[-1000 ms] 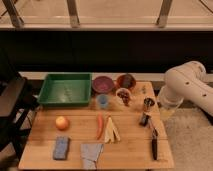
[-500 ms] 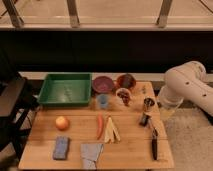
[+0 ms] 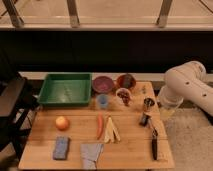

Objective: Wipe tray with eraser

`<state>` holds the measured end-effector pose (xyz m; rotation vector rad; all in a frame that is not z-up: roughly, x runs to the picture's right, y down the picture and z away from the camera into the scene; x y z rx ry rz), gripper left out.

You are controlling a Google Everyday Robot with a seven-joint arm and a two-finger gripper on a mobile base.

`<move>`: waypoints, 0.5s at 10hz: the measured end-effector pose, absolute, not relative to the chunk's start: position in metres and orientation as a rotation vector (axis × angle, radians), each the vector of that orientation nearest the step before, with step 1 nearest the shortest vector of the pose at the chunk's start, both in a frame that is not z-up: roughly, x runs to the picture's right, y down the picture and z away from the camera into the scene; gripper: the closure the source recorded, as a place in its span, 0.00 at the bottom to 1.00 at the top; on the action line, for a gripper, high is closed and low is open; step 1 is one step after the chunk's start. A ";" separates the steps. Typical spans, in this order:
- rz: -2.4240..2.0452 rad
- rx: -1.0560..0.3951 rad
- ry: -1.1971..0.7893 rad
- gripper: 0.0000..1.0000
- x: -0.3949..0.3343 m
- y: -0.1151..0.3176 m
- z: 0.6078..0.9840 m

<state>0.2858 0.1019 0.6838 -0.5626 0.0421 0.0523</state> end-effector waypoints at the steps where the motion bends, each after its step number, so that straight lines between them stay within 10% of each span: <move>1: 0.089 -0.555 0.028 0.35 0.285 0.095 0.683; 5: 0.566 -0.516 -0.016 0.35 0.275 0.037 0.698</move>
